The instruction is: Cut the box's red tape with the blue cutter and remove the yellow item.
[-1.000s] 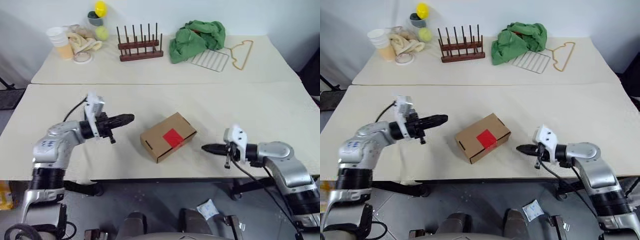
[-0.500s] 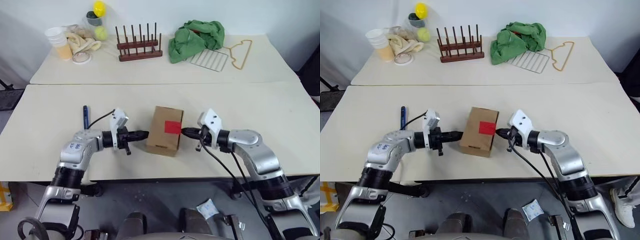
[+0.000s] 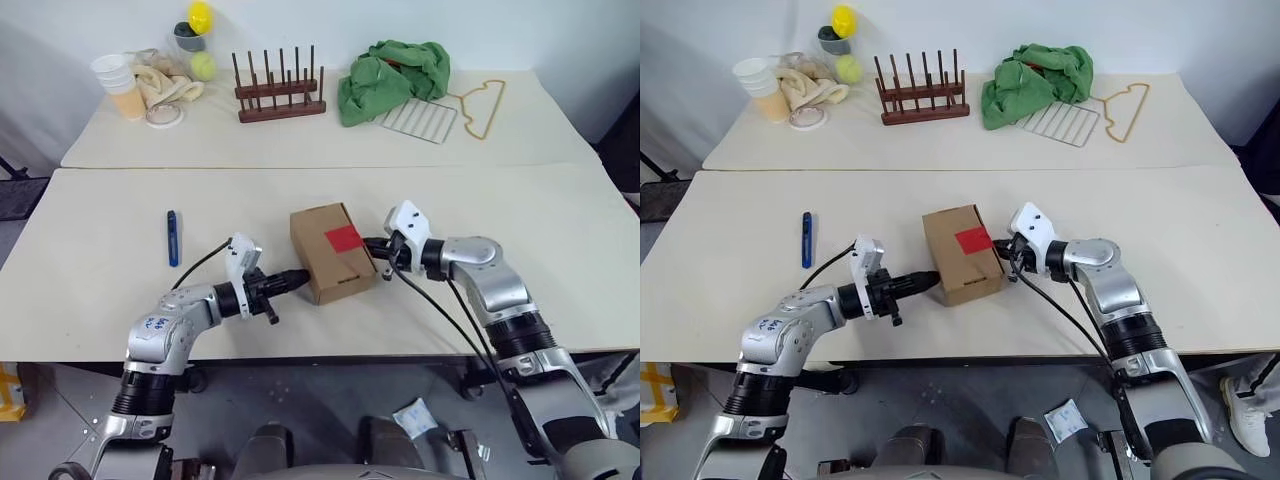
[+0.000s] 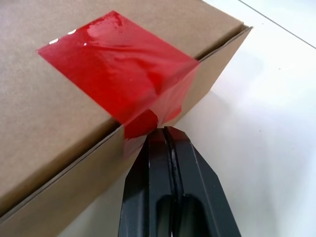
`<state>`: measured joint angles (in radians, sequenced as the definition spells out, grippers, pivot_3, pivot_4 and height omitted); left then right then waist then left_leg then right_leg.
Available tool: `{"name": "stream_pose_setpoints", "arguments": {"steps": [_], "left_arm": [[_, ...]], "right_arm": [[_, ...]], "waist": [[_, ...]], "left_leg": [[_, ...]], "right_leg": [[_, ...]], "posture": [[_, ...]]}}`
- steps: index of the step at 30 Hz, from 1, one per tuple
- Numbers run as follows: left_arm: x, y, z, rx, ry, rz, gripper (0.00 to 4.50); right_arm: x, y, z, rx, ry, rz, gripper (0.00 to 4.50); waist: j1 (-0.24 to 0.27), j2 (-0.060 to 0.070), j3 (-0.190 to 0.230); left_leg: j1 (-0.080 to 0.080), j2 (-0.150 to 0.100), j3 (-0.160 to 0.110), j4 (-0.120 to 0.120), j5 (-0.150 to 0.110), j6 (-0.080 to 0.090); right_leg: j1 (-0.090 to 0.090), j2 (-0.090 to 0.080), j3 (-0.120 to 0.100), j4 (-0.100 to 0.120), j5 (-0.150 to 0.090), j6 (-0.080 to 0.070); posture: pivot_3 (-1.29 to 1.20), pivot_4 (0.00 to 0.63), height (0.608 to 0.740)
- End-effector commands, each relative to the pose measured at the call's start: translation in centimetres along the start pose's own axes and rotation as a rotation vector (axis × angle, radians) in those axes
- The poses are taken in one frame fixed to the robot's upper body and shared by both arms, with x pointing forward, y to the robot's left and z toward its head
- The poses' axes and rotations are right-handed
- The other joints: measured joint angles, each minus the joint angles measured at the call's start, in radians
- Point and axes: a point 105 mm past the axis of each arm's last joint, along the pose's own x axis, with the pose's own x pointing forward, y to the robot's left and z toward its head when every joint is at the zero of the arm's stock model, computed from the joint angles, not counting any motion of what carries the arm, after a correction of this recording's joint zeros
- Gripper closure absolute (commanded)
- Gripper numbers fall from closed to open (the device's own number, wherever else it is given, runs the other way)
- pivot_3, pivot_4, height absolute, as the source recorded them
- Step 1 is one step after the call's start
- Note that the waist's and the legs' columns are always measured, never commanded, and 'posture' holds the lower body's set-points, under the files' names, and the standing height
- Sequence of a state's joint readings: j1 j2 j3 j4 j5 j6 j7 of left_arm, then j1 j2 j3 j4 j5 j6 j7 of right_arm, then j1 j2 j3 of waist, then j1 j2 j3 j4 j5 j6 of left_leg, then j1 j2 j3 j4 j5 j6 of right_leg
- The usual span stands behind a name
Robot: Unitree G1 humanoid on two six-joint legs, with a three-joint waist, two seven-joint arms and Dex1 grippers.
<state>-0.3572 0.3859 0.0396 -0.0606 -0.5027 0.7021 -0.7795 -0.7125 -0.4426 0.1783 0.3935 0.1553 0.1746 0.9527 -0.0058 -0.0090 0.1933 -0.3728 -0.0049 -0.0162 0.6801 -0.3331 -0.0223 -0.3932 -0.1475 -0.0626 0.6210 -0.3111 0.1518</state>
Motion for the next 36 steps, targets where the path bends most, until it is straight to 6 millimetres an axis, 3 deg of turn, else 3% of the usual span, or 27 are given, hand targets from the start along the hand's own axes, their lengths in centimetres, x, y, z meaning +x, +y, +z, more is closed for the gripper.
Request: {"name": "stream_pose_setpoints", "arguments": {"steps": [1, 5, 9, 11, 12, 15, 19, 21, 23, 24, 28, 31, 34, 36], "left_arm": [[-0.9, -0.1, 1.1, 0.024, -0.048, 0.019, 4.50], [-4.5, 0.3, 1.9, 0.086, -0.091, 0.081, 4.50], [-8.5, -0.8, 3.6, 0.169, -0.186, 0.095, 4.50], [-11.4, -0.9, 4.3, 0.212, -0.212, 0.162, 4.50], [-13.5, -0.7, 4.6, 0.225, -0.220, 0.232, 4.50], [-19.5, 0.4, 4.5, 0.246, -0.235, 0.502, 3.92], [-25.6, 0.6, 2.9, 0.231, -0.273, 0.777, 2.76], [-29.3, 0.5, 2.1, 0.225, -0.315, 0.930, 2.17], [-31.5, 0.2, 1.1, 0.206, -0.318, 1.026, 1.55], [-32.0, 0.1, 0.6, 0.199, -0.300, 1.044, 1.22], [-32.1, -0.3, -0.6, 0.196, -0.248, 1.070, 0.04], [-31.0, -0.3, -0.5, 0.201, -0.247, 1.044, 0.02], [-26.7, 0.5, 0.7, 0.200, -0.269, 0.971, 0.02], [-23.9, 2.1, 1.6, 0.135, -0.303, 1.011, 0.02]], "right_arm": [[-0.4, -0.1, 1.4, -0.050, -0.051, 0.016, 4.48], [-3.3, -1.1, 2.1, -0.048, -0.103, -0.020, 4.48], [-6.5, -2.0, 2.6, -0.011, -0.162, -0.055, 4.48], [-8.6, -2.0, 3.6, 0.019, -0.250, -0.045, 4.14], [-9.8, -1.7, 4.1, 0.033, -0.290, -0.029, 3.87], [-11.8, -0.2, 5.6, 0.003, -0.388, 0.005, 2.93], [-12.1, 2.1, 6.2, -0.039, -0.426, 0.037, 1.57], [-11.7, 3.6, 5.7, -0.106, -0.395, 0.084, 0.93], [-11.2, 4.9, 5.0, -0.171, -0.351, 0.142, 0.24], [-11.1, 5.3, 5.0, -0.186, -0.363, 0.153, 0.00], [-10.7, 5.7, 5.7, -0.153, -0.433, 0.157, 0.00], [-10.7, 5.8, 6.3, -0.108, -0.463, 0.177, 0.00], [-11.1, 5.1, 6.4, -0.122, -0.458, 0.155, 0.00], [-11.4, 4.5, 6.7, -0.137, -0.453, 0.139, 0.00]], "waist": [[0.000, 0.000, 0.000], [0.000, 0.000, 0.000], [0.002, 0.000, 0.000], [0.002, 0.000, 0.000], [0.003, 0.000, 0.000], [0.002, 0.001, 0.001], [0.003, 0.001, 0.001], [0.005, 0.001, 0.001], [0.006, 0.001, 0.001], [0.007, 0.001, 0.001], [0.009, 0.001, 0.001], [0.008, 0.001, 0.001], [0.011, 0.001, 0.001], [0.021, 0.001, 0.001]], "left_leg": [[0.000, 0.000, 0.000, 0.000, 0.000, 0.000], [0.000, 0.000, 0.000, -0.001, 0.000, 0.000], [0.000, 0.001, 0.000, -0.001, -0.001, -0.001], [0.000, 0.001, 0.000, -0.001, -0.001, -0.001], [0.000, 0.001, 0.000, -0.001, -0.001, -0.001], [0.001, 0.002, 0.000, -0.002, -0.002, 0.000], [0.002, 0.002, 0.003, -0.002, -0.004, 0.001], [0.002, 0.002, 0.003, -0.001, -0.005, 0.002], [0.002, 0.002, 0.003, 0.000, -0.005, 0.003], [0.002, 0.002, 0.003, 0.000, -0.006, 0.003], [0.002, 0.002, 0.003, 0.000, -0.007, 0.004], [0.002, 0.002, 0.002, 0.000, -0.007, 0.003], [0.002, 0.003, 0.001, 0.000, -0.007, 0.003], [0.002, 0.002, 0.000, 0.000, -0.007, 0.003]], "right_leg": [[0.000, 0.000, 0.000, 0.000, 0.000, 0.000], [0.000, 0.000, 0.000, 0.000, 0.000, 0.000], [0.000, 0.000, 0.000, -0.002, 0.000, 0.000], [0.001, 0.000, 0.000, -0.003, 0.000, 0.000], [0.001, 0.000, 0.000, -0.003, 0.000, 0.000], [0.001, 0.000, 0.000, -0.003, 0.000, 0.000], [0.002, 0.000, 0.000, -0.005, 0.000, 0.000], [0.002, 0.000, 0.000, -0.005, 0.000, 0.000], [0.002, 0.000, 0.000, -0.005, 0.000, 0.000], [0.002, 0.000, 0.000, -0.005, 0.000, 0.000], [0.003, -0.001, 0.000, -0.010, 0.000, 0.000], [0.003, -0.001, 0.000, -0.010, 0.000, 0.000], [0.003, -0.001, 0.001, -0.010, 0.000, 0.000], [0.003, -0.001, 0.001, -0.010, 0.000, 0.000]], "posture": [[0.00, 0.150, 0.740], [0.00, 0.150, 0.740], [0.00, 0.150, 0.740], [0.00, 0.150, 0.740], [0.00, 0.150, 0.740], [0.00, 0.150, 0.740], [0.00, 0.150, 0.740], [0.00, 0.150, 0.740], [0.00, 0.150, 0.740], [0.00, 0.150, 0.740], [0.00, 0.150, 0.740], [0.00, 0.150, 0.740], [0.00, 0.150, 0.740], [0.00, 0.150, 0.740]]}}
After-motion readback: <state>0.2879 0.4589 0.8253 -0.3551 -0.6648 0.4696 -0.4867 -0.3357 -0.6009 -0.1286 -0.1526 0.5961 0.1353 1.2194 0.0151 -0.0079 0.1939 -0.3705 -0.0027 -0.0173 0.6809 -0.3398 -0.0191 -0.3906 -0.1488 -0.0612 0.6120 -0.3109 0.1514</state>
